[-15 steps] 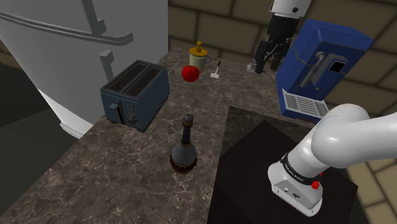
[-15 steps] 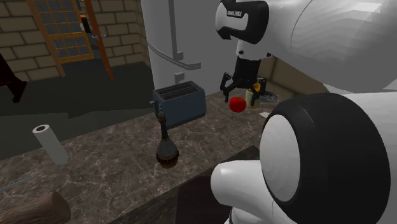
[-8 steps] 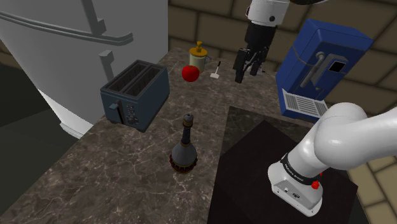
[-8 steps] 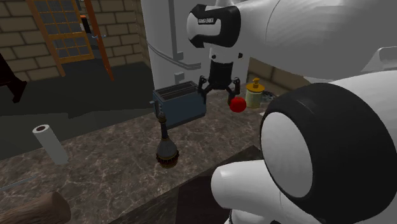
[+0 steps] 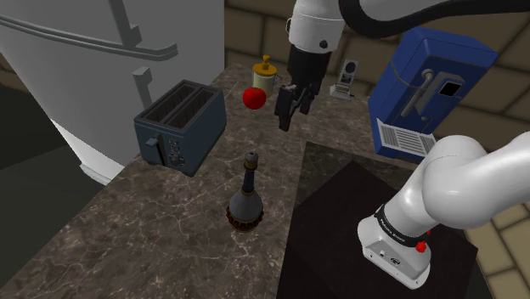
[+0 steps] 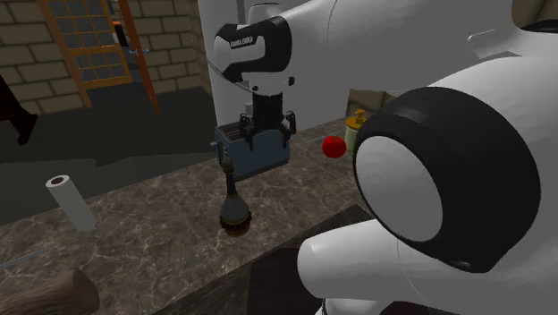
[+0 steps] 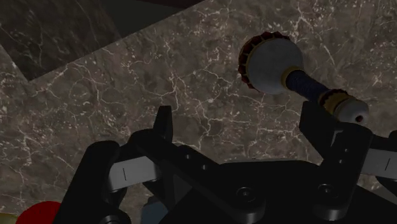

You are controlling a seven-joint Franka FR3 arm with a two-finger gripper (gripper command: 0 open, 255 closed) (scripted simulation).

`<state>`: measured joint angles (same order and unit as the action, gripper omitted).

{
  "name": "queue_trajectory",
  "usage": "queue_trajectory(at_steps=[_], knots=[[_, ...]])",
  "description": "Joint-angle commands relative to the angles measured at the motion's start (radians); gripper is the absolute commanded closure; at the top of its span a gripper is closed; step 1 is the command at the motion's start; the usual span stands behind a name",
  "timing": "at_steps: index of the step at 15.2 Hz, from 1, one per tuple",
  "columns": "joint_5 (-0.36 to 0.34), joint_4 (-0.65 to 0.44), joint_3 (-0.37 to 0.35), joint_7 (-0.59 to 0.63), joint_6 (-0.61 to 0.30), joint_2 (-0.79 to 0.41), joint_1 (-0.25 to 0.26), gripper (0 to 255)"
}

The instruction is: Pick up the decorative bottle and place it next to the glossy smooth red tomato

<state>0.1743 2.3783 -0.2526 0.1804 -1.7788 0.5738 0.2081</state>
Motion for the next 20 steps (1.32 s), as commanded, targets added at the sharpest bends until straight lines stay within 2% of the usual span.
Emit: queue_trajectory(at_steps=[1,8,16,20], knots=[[0.005,-0.016,-0.045,0.018,-0.039,-0.041,0.022,0],[-0.025,-0.101,-0.193,0.086,-0.146,-0.195,0.075,0],[-0.028,-0.024,-0.212,0.093,-0.256,-0.228,0.077,0],[-0.028,-0.024,-0.212,0.093,-0.256,-0.228,0.077,0]])
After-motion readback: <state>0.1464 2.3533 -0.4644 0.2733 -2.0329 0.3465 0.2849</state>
